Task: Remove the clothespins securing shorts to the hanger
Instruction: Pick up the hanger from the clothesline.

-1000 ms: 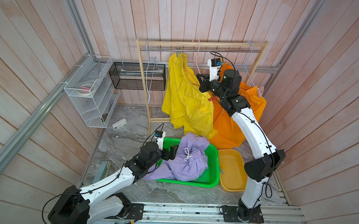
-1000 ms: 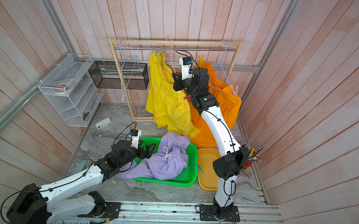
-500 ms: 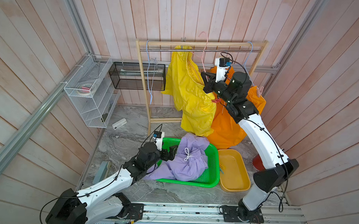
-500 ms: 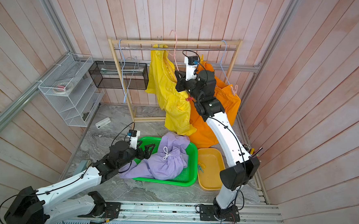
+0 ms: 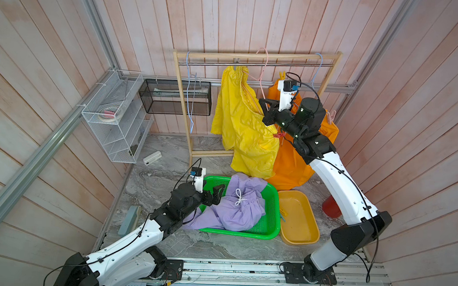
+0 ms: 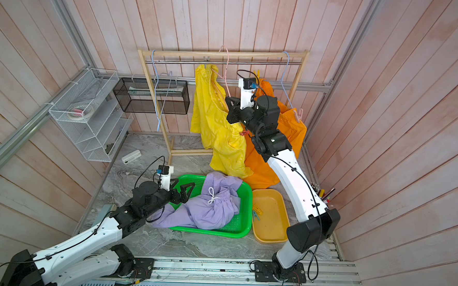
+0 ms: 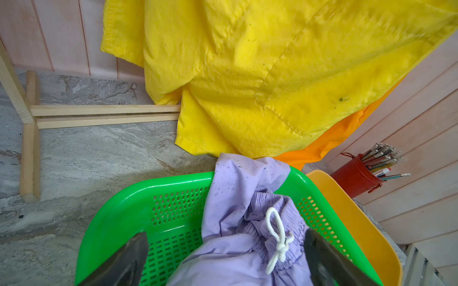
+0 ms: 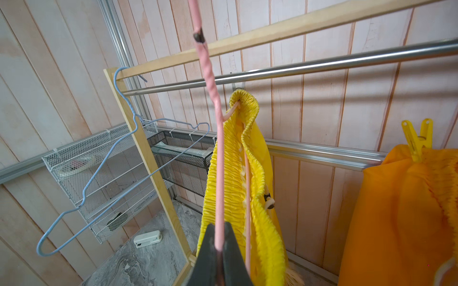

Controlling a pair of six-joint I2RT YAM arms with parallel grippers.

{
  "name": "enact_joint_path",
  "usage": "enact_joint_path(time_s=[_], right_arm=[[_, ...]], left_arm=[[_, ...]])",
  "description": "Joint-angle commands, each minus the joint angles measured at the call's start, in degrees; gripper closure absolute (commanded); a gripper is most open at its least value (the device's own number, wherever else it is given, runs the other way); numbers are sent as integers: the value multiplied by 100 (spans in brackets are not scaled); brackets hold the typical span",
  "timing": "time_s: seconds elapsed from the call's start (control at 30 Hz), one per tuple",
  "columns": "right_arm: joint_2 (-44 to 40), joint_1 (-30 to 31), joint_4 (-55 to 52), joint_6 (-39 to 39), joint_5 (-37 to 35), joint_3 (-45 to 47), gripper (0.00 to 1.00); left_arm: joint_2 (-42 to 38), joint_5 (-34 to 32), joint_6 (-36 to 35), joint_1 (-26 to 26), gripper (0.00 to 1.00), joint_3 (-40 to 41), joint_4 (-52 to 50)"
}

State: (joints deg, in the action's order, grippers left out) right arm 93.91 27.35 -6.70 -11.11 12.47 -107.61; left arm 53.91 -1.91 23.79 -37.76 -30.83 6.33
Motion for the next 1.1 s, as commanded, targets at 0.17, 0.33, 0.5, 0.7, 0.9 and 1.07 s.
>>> enact_joint_path(time_s=[0.17, 0.33, 0.5, 0.7, 0.9, 1.07], right_arm=[[-357, 79, 377, -100, 413, 383, 100], [-936, 214, -213, -78, 373, 1136, 100], [-1507, 207, -225, 80, 361, 1777, 100], [-2331, 309, -239, 22, 915, 1960, 100], [-3164, 403, 12, -9, 1110, 2169, 100], [-3437, 399, 88, -161, 1479, 1876, 100]], left_arm=[[-34, -89, 24, 36, 0, -213, -247], [-88, 46, 154, 58, 0, -670, -536], [-8, 150, 96, 77, 0, -1040, -690], [-66, -24, 148, 84, 0, -1066, -817], [-217, -220, 178, 87, 0, -1139, -1013], [-379, -374, 233, 84, 0, -1192, -1197]])
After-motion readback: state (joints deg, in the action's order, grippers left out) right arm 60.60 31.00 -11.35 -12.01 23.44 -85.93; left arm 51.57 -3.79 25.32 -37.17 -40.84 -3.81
